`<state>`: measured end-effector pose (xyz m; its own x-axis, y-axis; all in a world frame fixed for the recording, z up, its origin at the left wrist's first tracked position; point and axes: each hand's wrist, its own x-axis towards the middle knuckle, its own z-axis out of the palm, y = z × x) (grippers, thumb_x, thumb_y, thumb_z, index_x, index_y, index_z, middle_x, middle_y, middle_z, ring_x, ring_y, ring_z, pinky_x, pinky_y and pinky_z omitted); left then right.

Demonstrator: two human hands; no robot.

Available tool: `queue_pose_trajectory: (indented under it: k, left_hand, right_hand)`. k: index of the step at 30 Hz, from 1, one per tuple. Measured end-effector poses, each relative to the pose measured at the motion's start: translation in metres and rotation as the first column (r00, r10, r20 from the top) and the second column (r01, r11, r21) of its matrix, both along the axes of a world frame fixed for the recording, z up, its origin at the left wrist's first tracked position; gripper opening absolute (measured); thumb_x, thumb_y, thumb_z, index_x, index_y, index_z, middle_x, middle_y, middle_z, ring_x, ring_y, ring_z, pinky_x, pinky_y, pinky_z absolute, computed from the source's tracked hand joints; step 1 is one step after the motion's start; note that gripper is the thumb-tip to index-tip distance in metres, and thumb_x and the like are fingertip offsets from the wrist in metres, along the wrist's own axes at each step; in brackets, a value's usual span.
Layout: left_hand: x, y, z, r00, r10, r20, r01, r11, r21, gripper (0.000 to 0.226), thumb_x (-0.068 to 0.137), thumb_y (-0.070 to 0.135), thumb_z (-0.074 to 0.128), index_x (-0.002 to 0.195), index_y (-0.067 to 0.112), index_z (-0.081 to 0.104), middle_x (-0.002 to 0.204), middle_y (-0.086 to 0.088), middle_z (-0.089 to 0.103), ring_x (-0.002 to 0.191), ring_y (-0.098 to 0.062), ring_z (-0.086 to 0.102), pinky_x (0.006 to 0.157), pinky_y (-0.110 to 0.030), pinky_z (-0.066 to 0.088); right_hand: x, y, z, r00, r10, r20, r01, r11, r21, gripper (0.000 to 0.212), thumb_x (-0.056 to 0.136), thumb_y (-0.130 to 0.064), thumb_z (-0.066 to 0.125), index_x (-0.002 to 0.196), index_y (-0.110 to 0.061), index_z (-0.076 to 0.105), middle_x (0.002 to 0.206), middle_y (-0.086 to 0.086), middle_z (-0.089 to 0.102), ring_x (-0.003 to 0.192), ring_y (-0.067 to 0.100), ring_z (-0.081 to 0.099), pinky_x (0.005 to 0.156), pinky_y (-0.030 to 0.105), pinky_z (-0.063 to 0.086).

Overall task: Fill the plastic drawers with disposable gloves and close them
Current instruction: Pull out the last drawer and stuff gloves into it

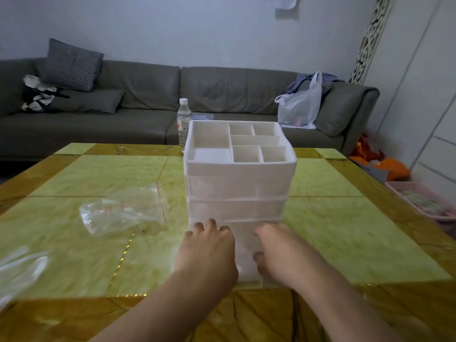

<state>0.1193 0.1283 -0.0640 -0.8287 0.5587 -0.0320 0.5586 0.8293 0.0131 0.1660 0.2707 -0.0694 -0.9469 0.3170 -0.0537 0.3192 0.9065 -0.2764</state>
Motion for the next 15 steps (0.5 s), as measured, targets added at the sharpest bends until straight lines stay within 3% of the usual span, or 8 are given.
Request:
queue_pose_trajectory:
  k: [2, 4, 6, 8, 10, 12, 15]
  left_hand:
    - [0.002, 0.0, 0.004, 0.991, -0.058, -0.122, 0.061, 0.998, 0.019, 0.028, 0.09, 0.016, 0.05, 0.118, 0.018, 0.055, 0.121, -0.006, 0.049, 0.113, -0.028, 0.047, 0.098, -0.037, 0.04]
    - [0.0, 0.003, 0.002, 0.982, -0.107, -0.153, 0.123, 0.987, 0.1, 0.029, 0.089, 0.011, 0.05, 0.116, 0.018, 0.056, 0.12, -0.004, 0.046, 0.112, -0.027, 0.044, 0.096, -0.036, 0.043]
    - [-0.004, 0.008, -0.003, 0.992, -0.103, -0.075, 0.115, 0.978, 0.172, 0.028, 0.092, 0.009, 0.054, 0.118, 0.016, 0.057, 0.121, -0.004, 0.044, 0.113, -0.025, 0.045, 0.088, -0.035, 0.049]
    - [-0.009, 0.012, -0.01, 0.998, -0.053, 0.04, 0.046, 0.985, 0.167, 0.021, 0.095, 0.011, 0.057, 0.115, 0.015, 0.056, 0.115, -0.003, 0.043, 0.112, -0.025, 0.049, 0.078, -0.035, 0.049]
    - [-0.016, 0.011, -0.019, 0.988, -0.009, 0.157, -0.014, 0.989, 0.146, 0.012, 0.096, 0.016, 0.055, 0.108, 0.016, 0.053, 0.11, -0.003, 0.047, 0.108, -0.026, 0.054, 0.078, -0.036, 0.049]
    - [-0.021, 0.009, -0.025, 0.968, 0.021, 0.25, -0.062, 0.986, 0.155, 0.014, 0.096, 0.021, 0.053, 0.109, 0.017, 0.052, 0.114, -0.005, 0.055, 0.101, -0.025, 0.058, 0.084, -0.037, 0.054]
    - [-0.026, 0.008, -0.026, 0.967, 0.0, 0.254, -0.031, 0.993, 0.118, 0.02, 0.096, 0.019, 0.051, 0.116, 0.016, 0.054, 0.115, -0.006, 0.058, 0.093, -0.022, 0.056, 0.082, -0.034, 0.054]
  right_hand:
    - [0.003, 0.0, 0.003, 0.999, -0.031, -0.032, 0.033, 0.997, 0.069, 0.023, 0.096, -0.02, 0.067, 0.119, -0.018, 0.069, 0.121, 0.004, 0.065, 0.104, 0.022, 0.068, 0.085, 0.033, 0.059]
    - [0.002, -0.004, 0.006, 0.996, -0.05, -0.071, 0.059, 0.99, 0.125, 0.017, 0.096, -0.017, 0.069, 0.112, -0.018, 0.07, 0.115, 0.001, 0.062, 0.099, 0.019, 0.065, 0.077, 0.027, 0.053]
    - [-0.002, -0.004, 0.006, 0.995, -0.073, -0.061, 0.081, 0.987, 0.142, 0.006, 0.095, -0.017, 0.07, 0.098, -0.02, 0.066, 0.102, -0.002, 0.055, 0.084, 0.018, 0.06, 0.068, 0.026, 0.046]
    - [-0.002, -0.003, 0.004, 0.996, -0.086, 0.013, 0.083, 0.988, 0.132, 0.014, 0.095, -0.016, 0.067, 0.084, -0.02, 0.059, 0.089, 0.0, 0.05, 0.077, 0.023, 0.057, 0.067, 0.03, 0.045]
    - [-0.003, 0.0, 0.001, 0.996, -0.041, 0.085, 0.03, 0.991, 0.13, 0.005, 0.093, -0.013, 0.063, 0.089, -0.014, 0.065, 0.098, 0.007, 0.062, 0.091, 0.03, 0.068, 0.069, 0.032, 0.046]
    - [-0.003, 0.0, -0.003, 0.994, 0.005, 0.109, -0.02, 0.99, 0.137, 0.015, 0.093, -0.01, 0.06, 0.103, -0.009, 0.071, 0.114, 0.013, 0.066, 0.106, 0.034, 0.07, 0.072, 0.033, 0.047]
    - [-0.005, -0.003, -0.006, 0.986, 0.04, 0.163, -0.063, 0.989, 0.137, 0.022, 0.093, -0.006, 0.06, 0.112, -0.006, 0.069, 0.119, 0.016, 0.064, 0.109, 0.034, 0.068, 0.075, 0.032, 0.047]
